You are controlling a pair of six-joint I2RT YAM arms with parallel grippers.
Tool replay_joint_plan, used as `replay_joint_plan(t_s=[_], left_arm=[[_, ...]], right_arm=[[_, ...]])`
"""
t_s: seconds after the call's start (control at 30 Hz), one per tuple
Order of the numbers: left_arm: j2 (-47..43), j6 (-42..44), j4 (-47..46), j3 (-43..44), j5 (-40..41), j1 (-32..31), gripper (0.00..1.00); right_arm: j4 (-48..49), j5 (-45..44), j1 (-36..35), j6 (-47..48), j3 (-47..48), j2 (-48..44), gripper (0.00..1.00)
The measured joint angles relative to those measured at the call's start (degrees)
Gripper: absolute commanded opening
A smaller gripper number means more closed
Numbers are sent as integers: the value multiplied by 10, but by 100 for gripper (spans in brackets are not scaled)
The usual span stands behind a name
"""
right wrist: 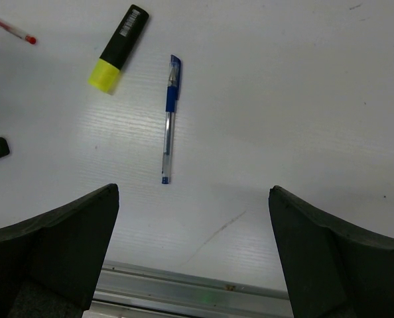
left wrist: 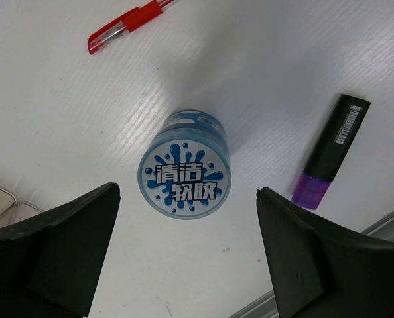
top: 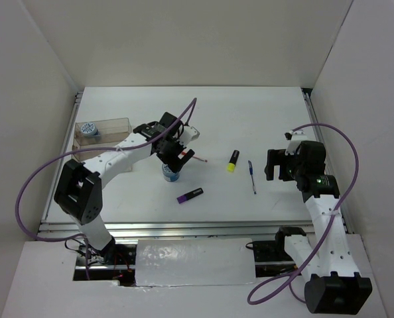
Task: Sort the stationery into containers
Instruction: Pick up the stationery from the center of the board.
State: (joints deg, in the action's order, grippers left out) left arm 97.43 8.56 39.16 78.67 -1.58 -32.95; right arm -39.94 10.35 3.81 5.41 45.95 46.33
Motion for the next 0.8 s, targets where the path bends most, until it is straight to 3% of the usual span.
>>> replay_joint_plan(t_s=[0.8], left_arm=[[55, 5, -2, 0, -40, 30, 92]], right_arm=[[0, 9, 5, 0, 0, 5, 100]])
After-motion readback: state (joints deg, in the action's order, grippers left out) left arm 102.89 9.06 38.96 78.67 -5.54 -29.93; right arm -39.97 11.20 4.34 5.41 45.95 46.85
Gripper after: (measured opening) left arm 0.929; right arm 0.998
